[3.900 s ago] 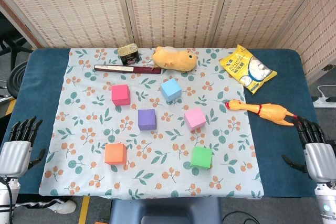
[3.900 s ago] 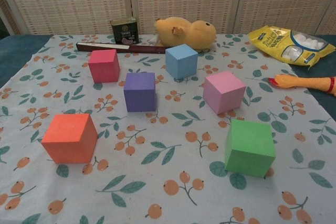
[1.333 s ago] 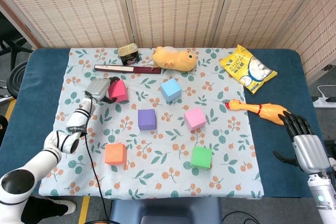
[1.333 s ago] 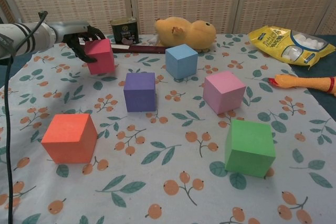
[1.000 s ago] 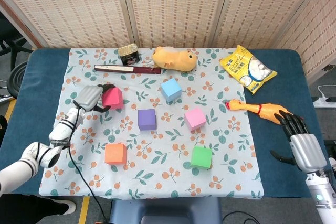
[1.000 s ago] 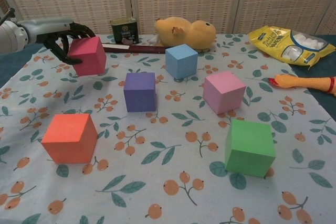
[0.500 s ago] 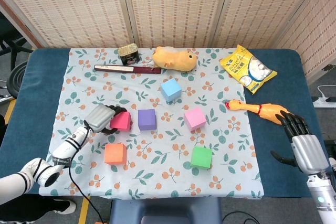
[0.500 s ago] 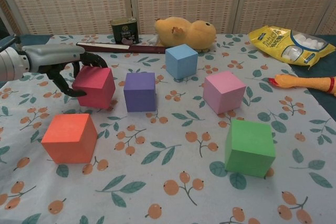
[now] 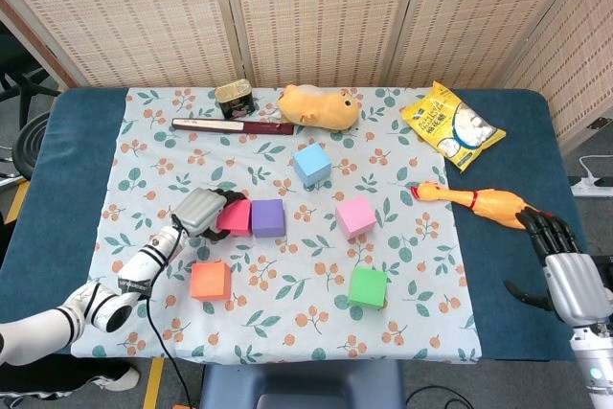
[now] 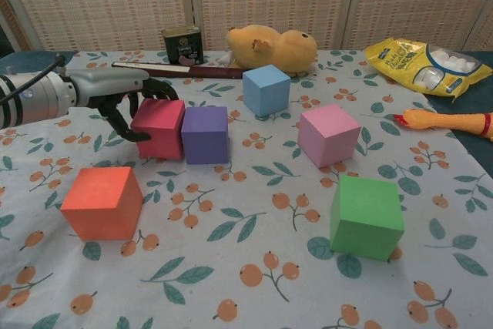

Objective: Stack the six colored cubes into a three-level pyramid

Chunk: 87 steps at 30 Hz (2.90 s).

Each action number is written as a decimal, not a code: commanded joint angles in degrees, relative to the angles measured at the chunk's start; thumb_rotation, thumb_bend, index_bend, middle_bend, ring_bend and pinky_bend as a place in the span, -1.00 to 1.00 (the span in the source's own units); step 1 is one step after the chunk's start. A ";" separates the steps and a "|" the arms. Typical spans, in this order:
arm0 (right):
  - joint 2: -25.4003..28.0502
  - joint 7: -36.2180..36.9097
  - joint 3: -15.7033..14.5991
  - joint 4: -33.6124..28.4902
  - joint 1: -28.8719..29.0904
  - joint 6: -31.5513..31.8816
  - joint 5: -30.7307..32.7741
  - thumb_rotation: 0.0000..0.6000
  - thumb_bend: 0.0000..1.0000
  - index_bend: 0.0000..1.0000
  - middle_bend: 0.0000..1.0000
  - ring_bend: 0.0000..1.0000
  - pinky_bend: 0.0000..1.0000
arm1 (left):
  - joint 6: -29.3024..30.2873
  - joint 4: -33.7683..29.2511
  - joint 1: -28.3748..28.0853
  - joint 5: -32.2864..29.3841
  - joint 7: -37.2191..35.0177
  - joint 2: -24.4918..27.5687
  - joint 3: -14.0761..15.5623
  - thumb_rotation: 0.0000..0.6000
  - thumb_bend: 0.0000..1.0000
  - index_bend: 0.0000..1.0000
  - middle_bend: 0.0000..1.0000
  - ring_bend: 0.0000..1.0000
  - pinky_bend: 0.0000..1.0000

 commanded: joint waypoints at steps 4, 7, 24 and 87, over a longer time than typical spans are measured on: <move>0.05 0.07 0.02 0.10 -0.18 0.10 0.21 1.00 -1.00 -1.00 -0.97 -1.00 -0.90 | -1.11 2.65 -1.24 -0.11 0.07 -1.43 -0.31 1.00 -0.29 -0.41 -0.13 -0.19 -0.14; 0.00 0.10 0.02 0.21 -0.27 0.05 0.41 1.00 -1.00 -1.00 -0.97 -1.00 -0.90 | -1.60 3.48 -1.62 -0.35 -0.35 -1.94 -0.49 1.00 -0.29 -0.41 -0.13 -0.19 -0.14; -0.15 0.33 0.28 0.62 -0.23 -0.38 0.92 1.00 -1.00 -1.00 -0.97 -1.00 -0.90 | -5.11 3.36 -3.24 -1.47 -1.71 -1.58 -0.52 1.00 -0.29 -0.46 -0.16 -0.21 -0.14; 0.35 0.72 1.02 0.47 0.51 -1.59 1.79 1.00 -1.00 -1.00 -0.97 -1.00 -0.90 | -6.56 0.93 -2.90 -4.56 0.11 -1.05 -0.20 1.00 -0.28 -1.00 -1.00 -0.85 -0.28</move>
